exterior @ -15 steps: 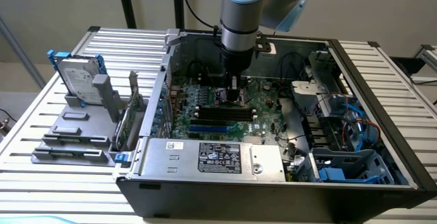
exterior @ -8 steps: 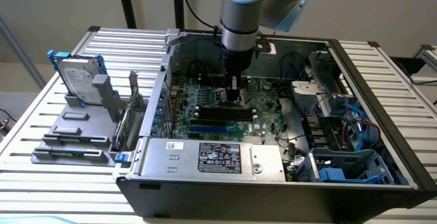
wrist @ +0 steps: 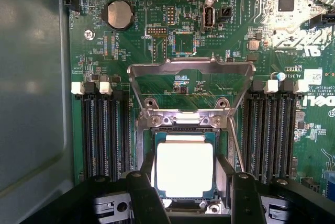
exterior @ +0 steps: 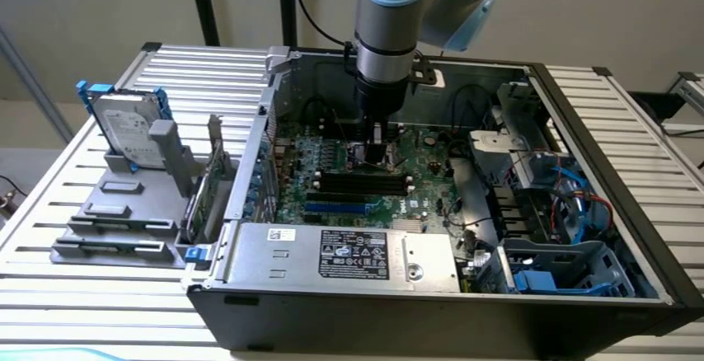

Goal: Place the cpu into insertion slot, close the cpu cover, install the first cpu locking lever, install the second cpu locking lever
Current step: 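Place the cpu into insertion slot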

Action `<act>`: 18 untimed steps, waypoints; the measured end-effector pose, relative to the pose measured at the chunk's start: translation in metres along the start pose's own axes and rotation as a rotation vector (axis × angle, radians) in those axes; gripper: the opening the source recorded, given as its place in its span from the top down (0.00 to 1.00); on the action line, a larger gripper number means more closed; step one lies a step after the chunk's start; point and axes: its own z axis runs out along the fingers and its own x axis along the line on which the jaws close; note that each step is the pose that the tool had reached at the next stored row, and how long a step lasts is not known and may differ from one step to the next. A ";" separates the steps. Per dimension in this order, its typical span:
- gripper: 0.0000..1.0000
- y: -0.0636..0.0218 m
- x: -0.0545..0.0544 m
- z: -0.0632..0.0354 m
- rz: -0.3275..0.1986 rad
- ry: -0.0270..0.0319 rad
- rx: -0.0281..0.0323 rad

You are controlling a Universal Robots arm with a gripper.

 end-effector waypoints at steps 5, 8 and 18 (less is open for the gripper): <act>0.38 0.0001 0.000 0.0009 0.000 0.0014 -0.0007; 0.32 0.0000 0.000 0.0004 0.000 0.0002 -0.0001; 0.32 0.0000 0.002 0.0005 0.000 -0.0074 0.0001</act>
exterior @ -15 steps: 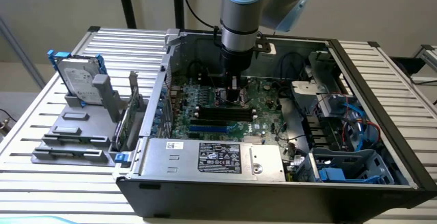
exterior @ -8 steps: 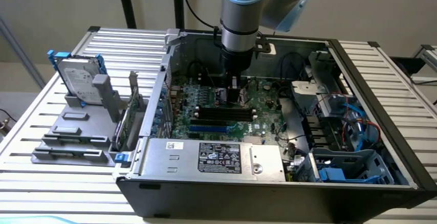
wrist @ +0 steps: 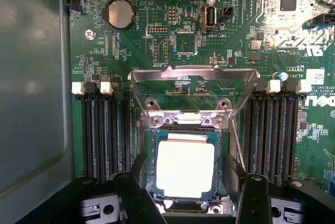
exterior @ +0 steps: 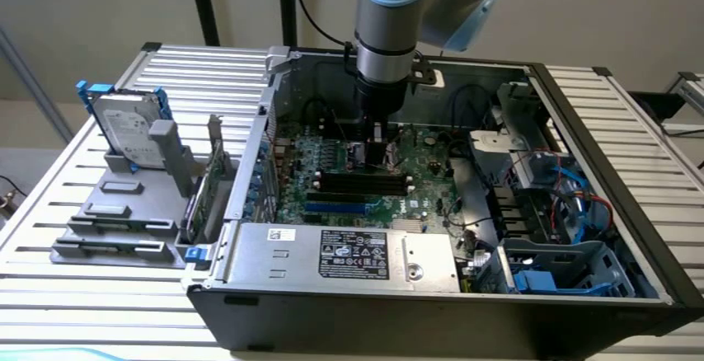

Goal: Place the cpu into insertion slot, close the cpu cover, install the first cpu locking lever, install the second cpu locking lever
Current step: 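Place the cpu into insertion slot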

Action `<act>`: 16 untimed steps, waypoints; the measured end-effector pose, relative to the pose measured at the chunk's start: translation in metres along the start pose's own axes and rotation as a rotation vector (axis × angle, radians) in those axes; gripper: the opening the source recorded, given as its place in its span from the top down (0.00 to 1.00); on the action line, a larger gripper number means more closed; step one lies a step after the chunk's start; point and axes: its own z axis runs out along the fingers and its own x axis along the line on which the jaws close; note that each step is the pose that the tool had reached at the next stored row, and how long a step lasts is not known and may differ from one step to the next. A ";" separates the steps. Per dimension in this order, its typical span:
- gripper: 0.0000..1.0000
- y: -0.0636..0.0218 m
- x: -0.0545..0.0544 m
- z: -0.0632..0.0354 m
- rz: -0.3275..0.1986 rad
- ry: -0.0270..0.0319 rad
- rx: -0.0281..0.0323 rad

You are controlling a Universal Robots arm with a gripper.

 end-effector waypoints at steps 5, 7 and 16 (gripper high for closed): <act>0.32 0.0000 0.001 0.0000 0.000 -0.0151 0.0000; 0.32 0.0000 0.001 0.0001 0.000 -0.0217 0.0006; 0.32 -0.0001 0.002 0.0000 -0.006 -0.0323 0.0041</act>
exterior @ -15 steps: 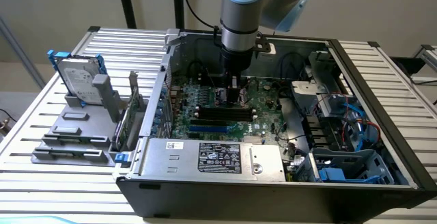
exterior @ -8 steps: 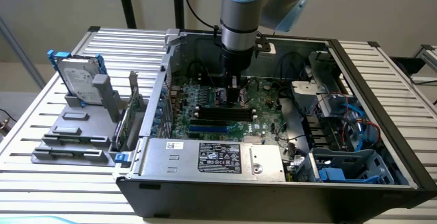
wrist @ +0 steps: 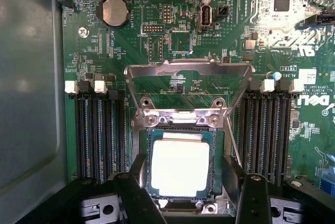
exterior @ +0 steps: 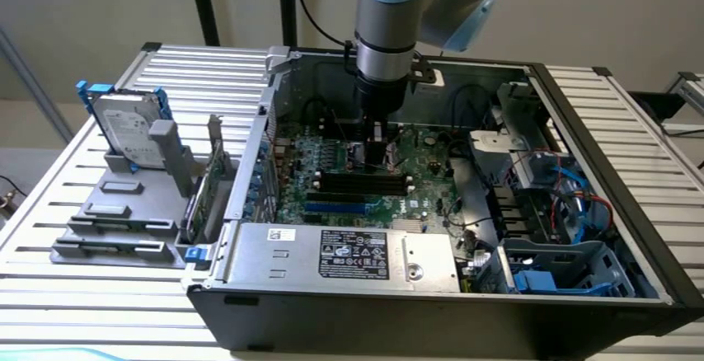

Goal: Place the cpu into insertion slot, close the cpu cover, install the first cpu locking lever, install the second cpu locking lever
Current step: 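Place the cpu into insertion slot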

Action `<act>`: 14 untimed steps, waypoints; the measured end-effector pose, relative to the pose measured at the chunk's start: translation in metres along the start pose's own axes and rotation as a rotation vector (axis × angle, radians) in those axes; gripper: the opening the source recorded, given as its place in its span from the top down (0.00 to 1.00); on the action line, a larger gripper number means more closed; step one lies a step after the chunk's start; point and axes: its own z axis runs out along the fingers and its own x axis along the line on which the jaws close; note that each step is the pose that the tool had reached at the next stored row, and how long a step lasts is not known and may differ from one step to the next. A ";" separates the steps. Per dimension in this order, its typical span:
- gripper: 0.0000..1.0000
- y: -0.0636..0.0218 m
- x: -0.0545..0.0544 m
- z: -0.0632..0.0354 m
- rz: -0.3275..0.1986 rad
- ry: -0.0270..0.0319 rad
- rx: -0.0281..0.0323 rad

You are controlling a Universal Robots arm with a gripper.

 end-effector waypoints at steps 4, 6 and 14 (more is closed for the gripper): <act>0.32 0.0000 0.000 0.0000 -0.010 -0.0015 0.0013; 0.32 0.0000 0.000 0.0000 -0.018 -0.0024 0.0018; 0.32 0.0000 0.000 0.0000 -0.042 -0.0132 0.0060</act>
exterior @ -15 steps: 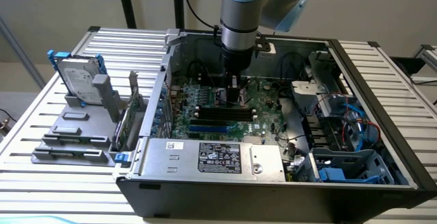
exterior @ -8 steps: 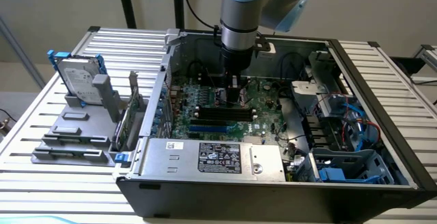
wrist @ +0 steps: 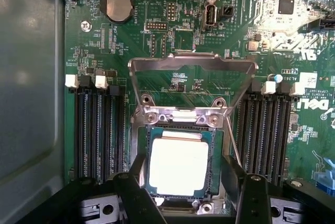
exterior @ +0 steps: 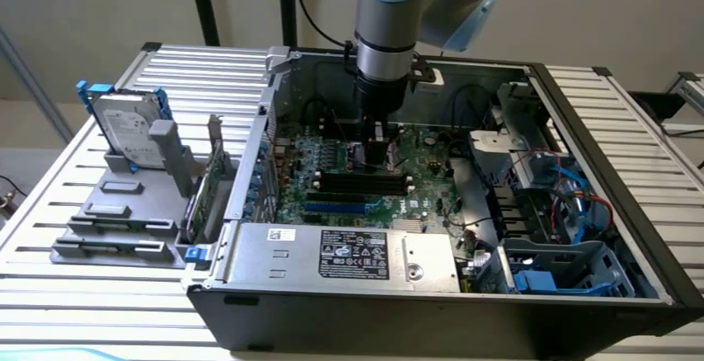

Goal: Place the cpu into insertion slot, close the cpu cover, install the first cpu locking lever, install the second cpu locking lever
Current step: 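Place the cpu into insertion slot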

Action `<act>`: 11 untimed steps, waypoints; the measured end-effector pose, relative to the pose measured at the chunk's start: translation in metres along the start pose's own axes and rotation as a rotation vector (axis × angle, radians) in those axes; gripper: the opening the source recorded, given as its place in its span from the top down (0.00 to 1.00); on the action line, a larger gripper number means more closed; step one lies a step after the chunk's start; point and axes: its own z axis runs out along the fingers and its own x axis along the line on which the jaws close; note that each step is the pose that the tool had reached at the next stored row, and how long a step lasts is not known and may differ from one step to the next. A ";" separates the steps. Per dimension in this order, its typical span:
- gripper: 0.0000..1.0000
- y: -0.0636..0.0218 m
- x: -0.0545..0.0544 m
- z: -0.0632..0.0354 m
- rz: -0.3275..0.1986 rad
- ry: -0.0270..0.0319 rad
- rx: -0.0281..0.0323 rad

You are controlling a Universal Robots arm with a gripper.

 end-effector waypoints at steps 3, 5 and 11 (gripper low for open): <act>0.32 0.0000 0.000 0.0000 -0.003 -0.0050 0.0024; 0.32 0.0000 0.000 -0.0001 -0.005 -0.0063 0.0031; 0.32 0.0000 0.000 -0.0001 -0.006 -0.0062 0.0033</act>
